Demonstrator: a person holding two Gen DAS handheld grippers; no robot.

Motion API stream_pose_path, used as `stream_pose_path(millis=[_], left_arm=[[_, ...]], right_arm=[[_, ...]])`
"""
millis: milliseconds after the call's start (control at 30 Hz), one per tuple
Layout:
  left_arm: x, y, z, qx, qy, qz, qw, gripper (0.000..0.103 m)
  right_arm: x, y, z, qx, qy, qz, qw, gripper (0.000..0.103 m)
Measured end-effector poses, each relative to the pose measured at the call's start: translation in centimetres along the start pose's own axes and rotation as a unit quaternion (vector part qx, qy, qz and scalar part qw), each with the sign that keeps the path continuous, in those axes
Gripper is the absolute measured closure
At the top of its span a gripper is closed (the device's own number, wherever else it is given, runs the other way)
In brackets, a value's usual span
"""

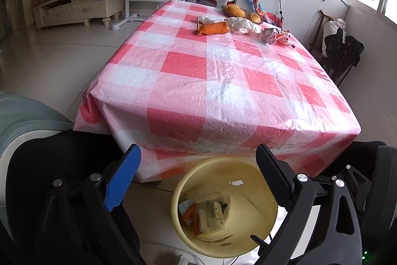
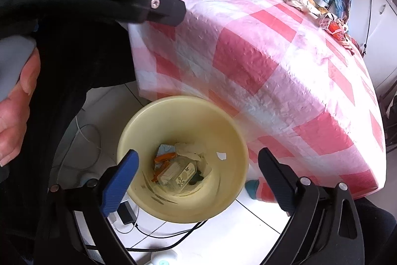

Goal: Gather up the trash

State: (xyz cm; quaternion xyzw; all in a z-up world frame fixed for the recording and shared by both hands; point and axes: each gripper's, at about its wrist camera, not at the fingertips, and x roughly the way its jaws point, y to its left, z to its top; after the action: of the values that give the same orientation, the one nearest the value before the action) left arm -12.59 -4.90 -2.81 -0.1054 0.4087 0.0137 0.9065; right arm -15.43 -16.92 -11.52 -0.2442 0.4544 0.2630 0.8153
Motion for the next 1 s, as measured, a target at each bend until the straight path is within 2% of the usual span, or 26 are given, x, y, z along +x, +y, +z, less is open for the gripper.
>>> stream_pose_path(millis=[467,1000], left_arm=[[0.2,0.0,-0.2,-0.004,-0.006,-0.005,1.0000,0.012],[0.4,-1.1,-0.3,0.017,-0.003,0.004,0.9998,0.012]], right_arm=[[-0.4,0.6,-0.1,-0.012,-0.015,-0.004,1.000,0.010],[-1.7,-0.4,-0.5,0.000,-0.034,-0.005,0.999,0.009]])
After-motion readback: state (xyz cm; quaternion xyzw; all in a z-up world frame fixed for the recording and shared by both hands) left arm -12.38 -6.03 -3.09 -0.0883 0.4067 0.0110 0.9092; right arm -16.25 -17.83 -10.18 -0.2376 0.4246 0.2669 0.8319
